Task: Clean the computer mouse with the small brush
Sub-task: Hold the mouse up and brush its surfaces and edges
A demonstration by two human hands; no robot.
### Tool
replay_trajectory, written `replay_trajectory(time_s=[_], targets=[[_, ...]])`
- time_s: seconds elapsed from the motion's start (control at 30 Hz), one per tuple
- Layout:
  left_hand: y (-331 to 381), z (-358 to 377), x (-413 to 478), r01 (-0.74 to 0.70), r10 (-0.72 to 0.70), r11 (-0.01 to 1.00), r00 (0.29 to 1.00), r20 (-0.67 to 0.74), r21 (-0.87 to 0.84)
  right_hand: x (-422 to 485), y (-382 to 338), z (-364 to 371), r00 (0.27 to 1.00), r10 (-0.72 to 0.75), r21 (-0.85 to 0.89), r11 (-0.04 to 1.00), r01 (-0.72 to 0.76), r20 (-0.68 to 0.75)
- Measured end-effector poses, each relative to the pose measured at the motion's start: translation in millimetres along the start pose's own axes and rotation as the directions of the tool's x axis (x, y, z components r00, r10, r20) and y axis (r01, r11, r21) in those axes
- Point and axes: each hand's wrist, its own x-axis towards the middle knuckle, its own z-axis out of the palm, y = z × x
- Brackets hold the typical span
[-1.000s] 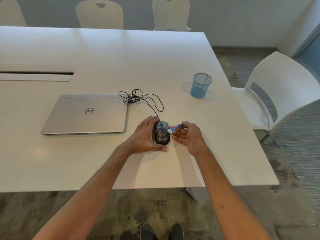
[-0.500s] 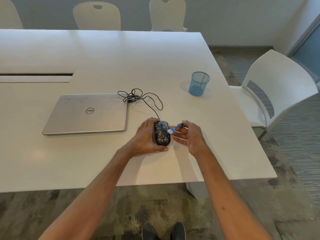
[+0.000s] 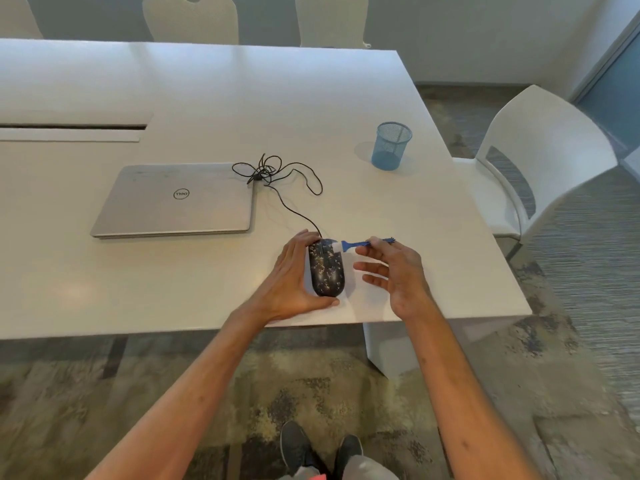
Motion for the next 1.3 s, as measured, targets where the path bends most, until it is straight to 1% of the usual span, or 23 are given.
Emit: replay_trajectory(time_s=[0.23, 0.5, 0.63, 0.83, 1.07, 1.3], targets=[[30.3, 15.1, -33.0, -0.01, 0.012, 1.0, 0.997, -0.07, 0.025, -34.5, 3.5, -27.0, 0.996, -0.084, -0.025, 0.996, 0.084, -0.003], [68.4, 48.2, -67.9, -0.026, 0.031, 0.998, 0.996, -0.089, 0.054, -62.0, 16.7, -63.6, 0.993, -0.118, -0.027, 0.993, 0.118, -0.001], [74.7, 65.0, -86.0, -0.043, 0.059, 0.987, 0.993, -0.101, 0.155, -72.2, 25.8, -73.5, 0.991, -0.127, -0.032, 0.991, 0.126, -0.029], [70.2, 74.8, -103.6, -0.066, 0.093, 0.973, 0.989, -0.112, 0.221, -92.1, 39.6, -78.2, 0.987, -0.148, -0.062, 0.988, 0.144, -0.067], [58.9, 65.9, -109.6, -0.125, 0.149, 0.96, 0.985, -0.083, 0.25, -111.6, 51.0, -69.1, 0.957, -0.245, -0.104, 0.968, 0.23, -0.158], [52.5, 67.3, -119.5, -0.193, 0.196, 0.957, 0.981, 0.008, 0.217, -121.4, 70.5, -62.9, 0.926, -0.305, -0.143, 0.95, 0.279, -0.221]])
